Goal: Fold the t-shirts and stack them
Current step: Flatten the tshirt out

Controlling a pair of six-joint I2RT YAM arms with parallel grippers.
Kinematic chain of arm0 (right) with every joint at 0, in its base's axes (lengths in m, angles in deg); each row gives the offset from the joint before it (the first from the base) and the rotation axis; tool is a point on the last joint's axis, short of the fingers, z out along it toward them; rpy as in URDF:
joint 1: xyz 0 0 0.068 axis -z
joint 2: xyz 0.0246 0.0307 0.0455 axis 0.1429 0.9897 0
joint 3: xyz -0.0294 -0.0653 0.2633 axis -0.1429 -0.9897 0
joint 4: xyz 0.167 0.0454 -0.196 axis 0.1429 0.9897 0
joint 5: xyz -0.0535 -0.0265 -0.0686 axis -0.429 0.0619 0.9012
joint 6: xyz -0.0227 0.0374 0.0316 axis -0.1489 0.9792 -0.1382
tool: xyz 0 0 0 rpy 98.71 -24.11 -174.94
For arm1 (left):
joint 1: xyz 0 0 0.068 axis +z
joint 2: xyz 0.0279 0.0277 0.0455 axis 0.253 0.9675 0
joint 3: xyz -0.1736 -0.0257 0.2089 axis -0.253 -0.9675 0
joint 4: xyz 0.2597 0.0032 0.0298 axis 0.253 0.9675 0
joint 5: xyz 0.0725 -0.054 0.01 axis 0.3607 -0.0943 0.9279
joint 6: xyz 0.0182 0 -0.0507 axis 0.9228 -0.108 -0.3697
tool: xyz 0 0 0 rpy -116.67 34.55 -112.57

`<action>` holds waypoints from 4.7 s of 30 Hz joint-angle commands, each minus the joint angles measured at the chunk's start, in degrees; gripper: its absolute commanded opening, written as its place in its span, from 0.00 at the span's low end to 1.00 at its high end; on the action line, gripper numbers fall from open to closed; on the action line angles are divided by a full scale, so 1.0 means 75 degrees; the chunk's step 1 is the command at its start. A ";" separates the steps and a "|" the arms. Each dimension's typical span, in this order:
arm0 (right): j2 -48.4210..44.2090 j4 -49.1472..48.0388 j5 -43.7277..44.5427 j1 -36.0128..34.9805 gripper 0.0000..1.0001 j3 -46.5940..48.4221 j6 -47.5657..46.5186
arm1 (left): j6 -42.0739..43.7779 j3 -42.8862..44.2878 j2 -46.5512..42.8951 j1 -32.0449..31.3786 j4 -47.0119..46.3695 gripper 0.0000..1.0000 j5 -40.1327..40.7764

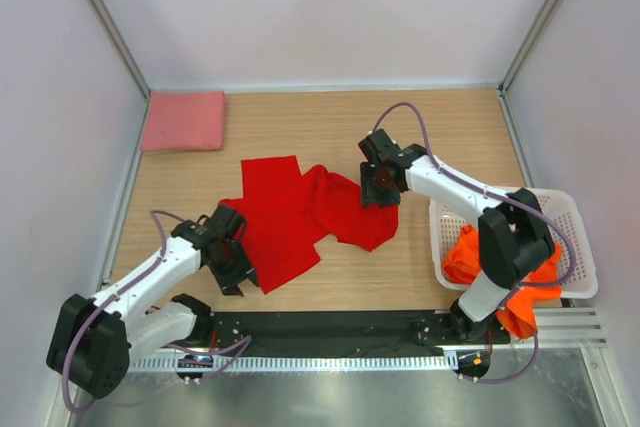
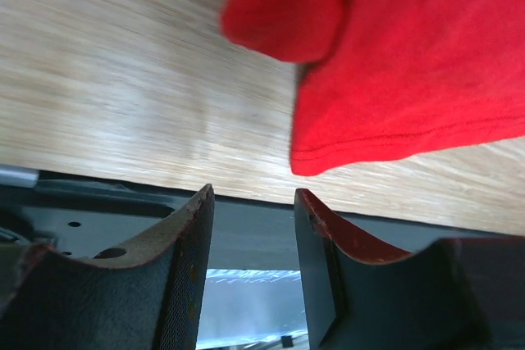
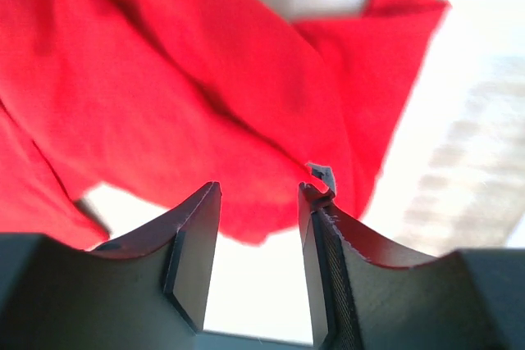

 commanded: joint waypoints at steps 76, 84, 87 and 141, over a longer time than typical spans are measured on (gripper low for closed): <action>-0.2413 -0.3408 0.0103 -0.1050 0.40 -0.4953 0.5793 | -0.0343 0.1218 0.0652 -0.1270 -0.0600 0.00 0.0857; -0.2634 -0.2988 0.0359 -0.1050 0.14 -0.4907 0.5573 | -0.0261 0.1406 0.0313 -0.1270 -0.0236 0.00 0.1290; -0.2857 -0.2134 0.0477 -0.1038 0.03 -0.4427 0.5267 | -0.0179 0.1604 0.0184 -0.1270 0.0068 0.00 0.1431; -0.2472 -0.0619 0.0724 0.1258 0.01 0.1194 0.1493 | 0.2563 0.8822 0.1518 0.1259 0.0774 0.00 0.3624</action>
